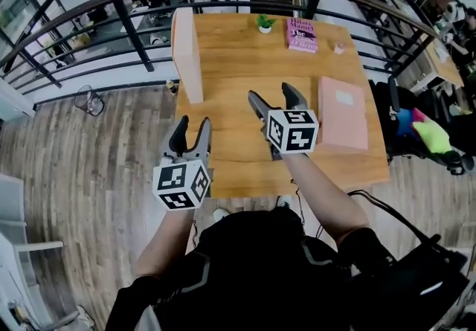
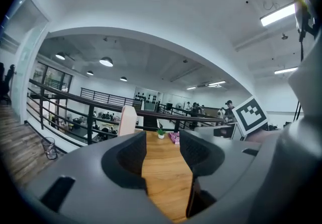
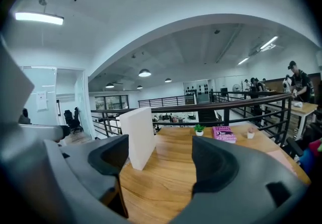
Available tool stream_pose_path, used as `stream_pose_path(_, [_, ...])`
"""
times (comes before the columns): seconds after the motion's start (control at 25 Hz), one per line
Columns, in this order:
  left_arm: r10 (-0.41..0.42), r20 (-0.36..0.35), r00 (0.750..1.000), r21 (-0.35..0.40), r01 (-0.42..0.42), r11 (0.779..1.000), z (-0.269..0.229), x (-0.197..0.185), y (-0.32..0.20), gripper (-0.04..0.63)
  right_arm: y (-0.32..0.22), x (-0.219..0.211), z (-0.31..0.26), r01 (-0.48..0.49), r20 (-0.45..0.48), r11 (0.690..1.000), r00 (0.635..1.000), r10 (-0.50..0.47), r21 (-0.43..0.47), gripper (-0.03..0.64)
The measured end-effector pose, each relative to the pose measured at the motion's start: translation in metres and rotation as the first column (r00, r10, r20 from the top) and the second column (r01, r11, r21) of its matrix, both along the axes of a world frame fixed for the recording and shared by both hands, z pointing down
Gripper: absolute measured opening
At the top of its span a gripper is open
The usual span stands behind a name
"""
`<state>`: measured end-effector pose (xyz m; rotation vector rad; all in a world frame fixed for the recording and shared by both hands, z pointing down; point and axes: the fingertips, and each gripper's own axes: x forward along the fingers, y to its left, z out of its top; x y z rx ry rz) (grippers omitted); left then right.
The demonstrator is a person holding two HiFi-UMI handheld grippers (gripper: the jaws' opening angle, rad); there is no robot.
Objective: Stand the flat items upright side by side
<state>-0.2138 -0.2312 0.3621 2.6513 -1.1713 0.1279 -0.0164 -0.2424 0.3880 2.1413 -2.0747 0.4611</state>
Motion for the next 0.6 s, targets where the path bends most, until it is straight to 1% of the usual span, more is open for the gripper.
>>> stream_pose_path(0.16, [0.091, -0.011, 0.996, -0.005, -0.091, 0.996, -0.002, 0.052, 0.014, 0.224, 0.032, 0.05, -0.002, -0.062, 0.003, 0.998, 0.998, 0.062, -0.004, 0.399])
stream_pose_path(0.24, [0.124, -0.008, 0.992, -0.011, -0.124, 0.992, -0.002, 0.077, 0.022, 0.224, 0.049, 0.074, -0.004, -0.084, 0.005, 0.996, 0.996, 0.084, -0.007, 0.399])
stream_pose_path(0.4, [0.191, -0.007, 0.981, -0.077, -0.191, 0.978, 0.013, 0.131, 0.042, 0.224, 0.086, 0.124, -0.004, -0.102, 0.025, 0.995, 0.994, 0.102, 0.004, 0.399])
stream_pose_path(0.44, [0.208, 0.006, 0.978, -0.09, -0.207, 0.974, 0.019, 0.144, 0.048, 0.224, 0.095, 0.138, -0.005, -0.112, 0.033, 0.994, 0.993, 0.111, 0.012, 0.398])
stream_pose_path(0.52, [0.242, 0.06, 0.969, -0.099, -0.235, 0.967, 0.032, 0.173, 0.059, 0.222, 0.112, 0.168, -0.003, -0.146, 0.049, 0.989, 0.988, 0.145, 0.02, 0.383])
stream_pose_path(0.56, [0.263, 0.083, 0.961, -0.101, -0.255, 0.962, 0.038, 0.187, 0.065, 0.216, 0.121, 0.184, -0.001, -0.166, 0.058, 0.986, 0.985, 0.165, 0.02, 0.374])
stream_pose_path(0.6, [0.292, 0.092, 0.952, -0.107, -0.282, 0.953, 0.042, 0.202, 0.072, 0.216, 0.129, 0.201, 0.002, -0.185, 0.067, 0.983, 0.981, 0.183, 0.016, 0.374])
